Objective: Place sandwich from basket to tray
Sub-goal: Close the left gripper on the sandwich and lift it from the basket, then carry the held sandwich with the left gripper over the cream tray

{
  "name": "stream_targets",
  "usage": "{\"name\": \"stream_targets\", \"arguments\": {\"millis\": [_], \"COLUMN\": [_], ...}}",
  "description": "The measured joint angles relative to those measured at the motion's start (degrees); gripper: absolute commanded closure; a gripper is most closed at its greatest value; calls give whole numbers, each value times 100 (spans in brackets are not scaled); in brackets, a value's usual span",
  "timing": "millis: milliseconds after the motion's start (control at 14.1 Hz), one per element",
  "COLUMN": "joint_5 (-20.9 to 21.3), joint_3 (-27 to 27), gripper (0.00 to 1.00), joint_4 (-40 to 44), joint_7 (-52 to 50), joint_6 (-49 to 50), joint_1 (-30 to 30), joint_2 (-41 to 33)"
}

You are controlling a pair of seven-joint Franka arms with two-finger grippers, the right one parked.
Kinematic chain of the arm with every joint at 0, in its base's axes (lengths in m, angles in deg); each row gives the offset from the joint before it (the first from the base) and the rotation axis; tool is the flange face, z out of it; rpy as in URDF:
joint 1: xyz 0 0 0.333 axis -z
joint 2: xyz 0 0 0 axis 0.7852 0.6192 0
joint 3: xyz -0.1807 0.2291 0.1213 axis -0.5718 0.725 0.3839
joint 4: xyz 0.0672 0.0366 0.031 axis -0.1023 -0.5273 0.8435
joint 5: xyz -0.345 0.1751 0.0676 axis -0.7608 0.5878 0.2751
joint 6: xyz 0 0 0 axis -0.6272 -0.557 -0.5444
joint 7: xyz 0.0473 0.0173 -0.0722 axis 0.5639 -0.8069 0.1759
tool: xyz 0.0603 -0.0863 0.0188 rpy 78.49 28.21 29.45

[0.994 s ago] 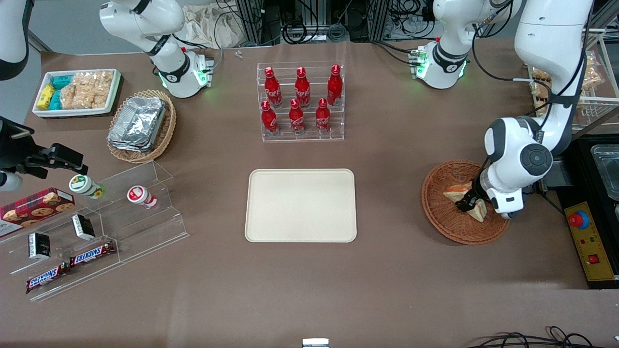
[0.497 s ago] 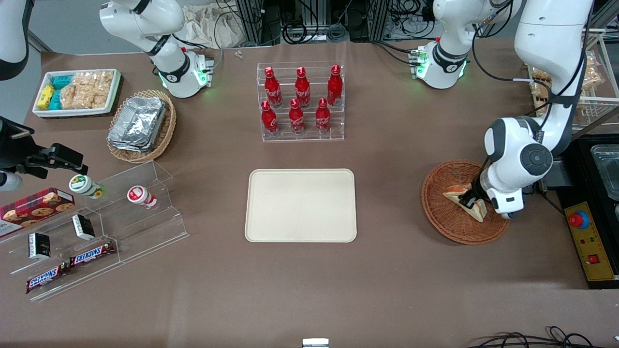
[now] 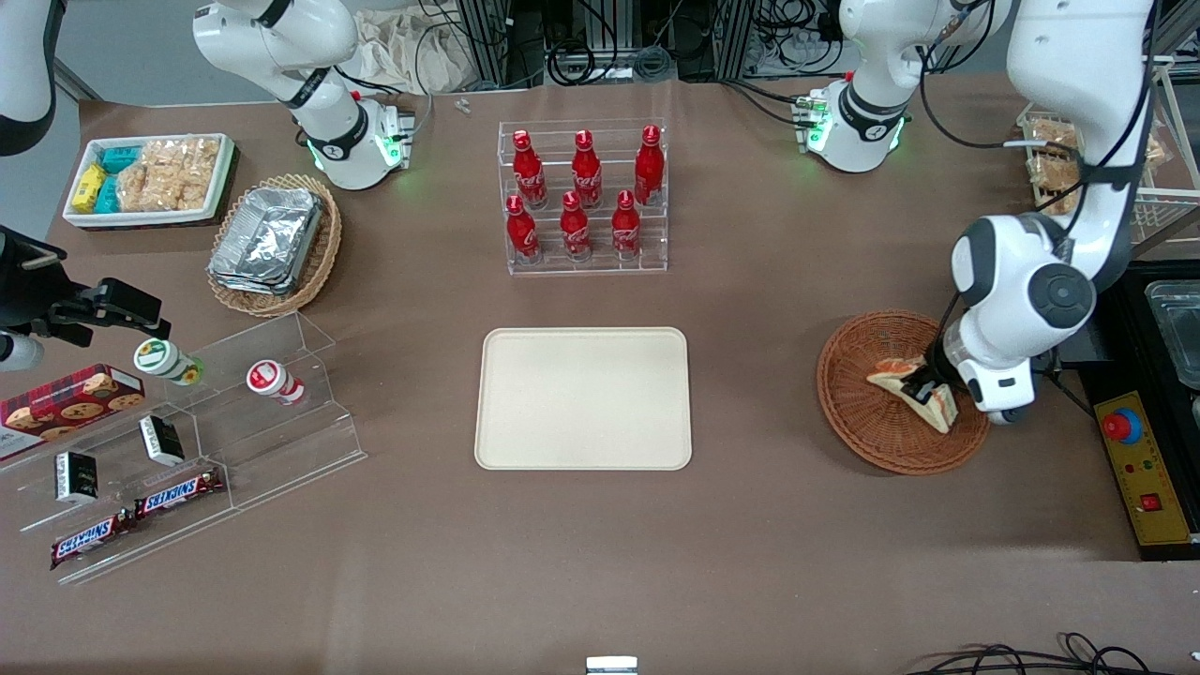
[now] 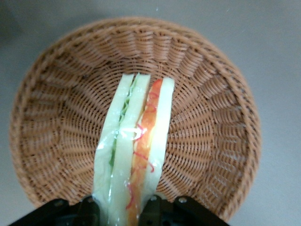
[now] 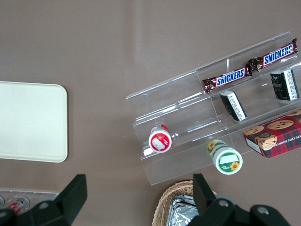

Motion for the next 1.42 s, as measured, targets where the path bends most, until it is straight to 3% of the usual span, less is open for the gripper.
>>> {"name": "stream_targets", "arguments": {"millis": [284, 639, 852, 1420], "joint_5": [-1, -101, -561, -621], "joint_3": [-21, -49, -262, -1489], "gripper": [100, 100, 100, 100], "joint_4": [661, 1685, 1888, 1907], "joint_7": [527, 1931, 2306, 3107], "joint_6": [1682, 3345, 3483, 3387], "joint_1": [3, 6, 15, 62], "joint_2": [-692, -828, -816, -719]}}
